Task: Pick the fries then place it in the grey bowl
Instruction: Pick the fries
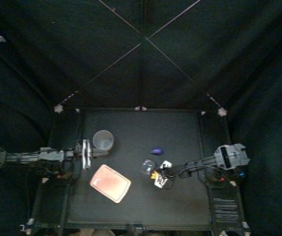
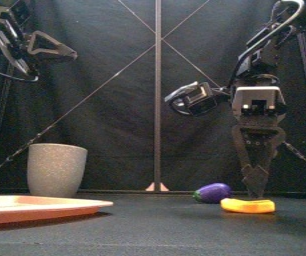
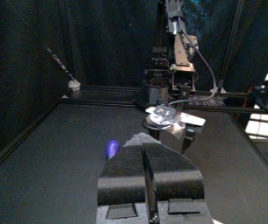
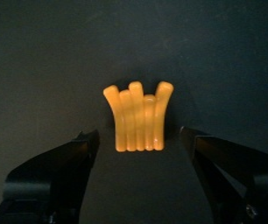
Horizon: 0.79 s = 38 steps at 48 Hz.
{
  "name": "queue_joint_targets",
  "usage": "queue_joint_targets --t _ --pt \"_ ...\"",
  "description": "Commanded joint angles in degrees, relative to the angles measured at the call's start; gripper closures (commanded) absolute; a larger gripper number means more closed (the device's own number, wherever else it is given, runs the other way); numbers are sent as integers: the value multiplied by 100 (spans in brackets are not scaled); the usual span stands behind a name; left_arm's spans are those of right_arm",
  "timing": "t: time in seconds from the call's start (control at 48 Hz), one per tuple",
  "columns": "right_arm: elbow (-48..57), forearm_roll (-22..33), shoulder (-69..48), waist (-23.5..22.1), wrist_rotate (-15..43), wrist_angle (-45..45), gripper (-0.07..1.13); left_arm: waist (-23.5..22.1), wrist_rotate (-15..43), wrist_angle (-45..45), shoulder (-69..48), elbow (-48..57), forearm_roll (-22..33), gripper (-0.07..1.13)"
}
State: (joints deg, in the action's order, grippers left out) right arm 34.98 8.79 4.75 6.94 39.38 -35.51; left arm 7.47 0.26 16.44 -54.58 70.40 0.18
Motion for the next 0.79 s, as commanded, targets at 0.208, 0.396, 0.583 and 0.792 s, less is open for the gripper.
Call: queue_joint_targets --t 0.208,0.396,0.583,0.792 --pt "-35 44 62 -44 -44 141 0 158 9 26 26 -70 -18 107" --pt "-9 9 62 -97 -53 176 1 167 9 26 26 -35 -18 107" --pt "62 -97 62 -114 -53 360 4 167 9 26 26 26 -9 107" --pt "105 -176 62 -132 -53 571 28 167 9 26 26 26 0 107"
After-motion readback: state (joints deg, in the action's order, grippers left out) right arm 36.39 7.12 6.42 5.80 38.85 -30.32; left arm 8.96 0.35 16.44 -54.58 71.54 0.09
